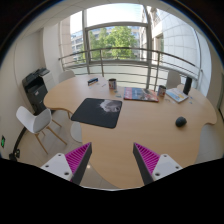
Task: Arrange mouse
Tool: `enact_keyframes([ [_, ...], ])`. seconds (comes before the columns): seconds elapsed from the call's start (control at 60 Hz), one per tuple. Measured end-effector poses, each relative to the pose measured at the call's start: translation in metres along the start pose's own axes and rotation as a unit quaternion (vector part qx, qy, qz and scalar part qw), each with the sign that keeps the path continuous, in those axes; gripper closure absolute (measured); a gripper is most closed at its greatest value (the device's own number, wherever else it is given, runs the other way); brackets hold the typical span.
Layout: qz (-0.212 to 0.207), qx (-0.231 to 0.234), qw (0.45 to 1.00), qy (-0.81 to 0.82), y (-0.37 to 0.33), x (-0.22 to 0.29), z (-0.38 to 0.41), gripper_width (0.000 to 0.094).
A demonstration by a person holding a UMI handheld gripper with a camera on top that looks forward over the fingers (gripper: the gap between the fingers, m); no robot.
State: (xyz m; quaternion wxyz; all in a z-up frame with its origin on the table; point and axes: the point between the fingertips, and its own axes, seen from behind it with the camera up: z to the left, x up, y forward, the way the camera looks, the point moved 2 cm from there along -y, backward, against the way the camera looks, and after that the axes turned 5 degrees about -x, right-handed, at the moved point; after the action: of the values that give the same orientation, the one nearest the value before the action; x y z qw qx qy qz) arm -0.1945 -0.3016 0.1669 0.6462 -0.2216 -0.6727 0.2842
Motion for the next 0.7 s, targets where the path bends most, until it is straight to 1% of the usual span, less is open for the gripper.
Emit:
enact_keyframes([
  [0.133,0.030,-0.040,0.998,0.030,0.033,-0.029,-0.089,0.0090],
  [0.233,0.034,-0.075,0.996,0.039,0.066,-0.043,-0.163,0.0092],
  [0.35,0.024,-0.107,0.993,0.041,0.108,-0.044,-0.245,0.0091],
  [0.45,0.002,-0.126,0.991,0.046,0.147,-0.032,-0.307,0.0091],
  [0.55,-0.002,-0.130,0.989,0.065,0.188,-0.022,-0.348,0.0089],
  [0.7,-0.004,-0.125,0.987,0.101,0.240,0.000,-0.383,0.0091],
])
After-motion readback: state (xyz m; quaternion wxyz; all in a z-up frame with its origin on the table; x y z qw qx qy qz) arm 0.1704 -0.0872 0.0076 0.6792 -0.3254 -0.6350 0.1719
